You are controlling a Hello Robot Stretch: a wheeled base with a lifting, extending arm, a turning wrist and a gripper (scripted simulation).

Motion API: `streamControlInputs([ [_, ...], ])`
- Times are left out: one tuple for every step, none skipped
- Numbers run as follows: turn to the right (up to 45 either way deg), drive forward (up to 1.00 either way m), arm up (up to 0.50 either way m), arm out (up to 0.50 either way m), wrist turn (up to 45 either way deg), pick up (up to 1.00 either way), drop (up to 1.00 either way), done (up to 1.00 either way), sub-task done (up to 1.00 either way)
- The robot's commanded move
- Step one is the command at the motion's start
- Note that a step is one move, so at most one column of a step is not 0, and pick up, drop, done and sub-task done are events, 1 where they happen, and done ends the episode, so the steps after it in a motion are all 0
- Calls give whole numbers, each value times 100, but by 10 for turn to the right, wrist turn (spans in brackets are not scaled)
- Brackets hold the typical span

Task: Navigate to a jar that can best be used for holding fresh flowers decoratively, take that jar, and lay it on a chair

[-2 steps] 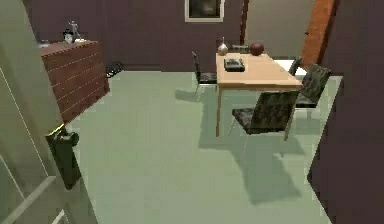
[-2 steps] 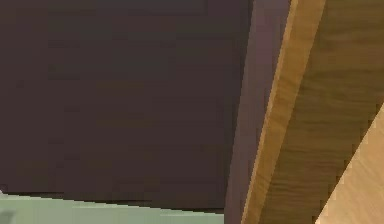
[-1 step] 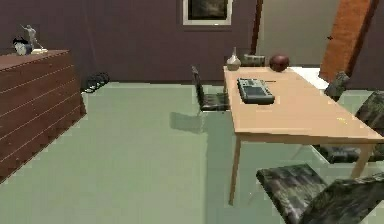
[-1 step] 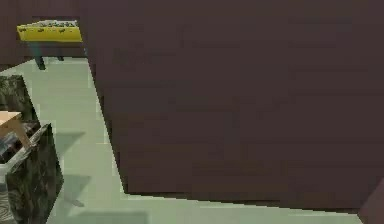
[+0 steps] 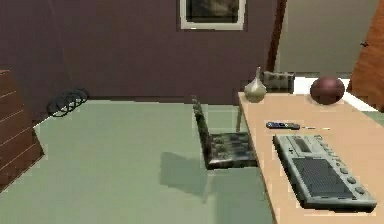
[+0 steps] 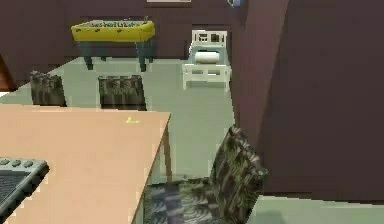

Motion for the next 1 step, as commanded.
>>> streamControlInputs([
  [0,80,0,0,0,0,0,0,0],
])
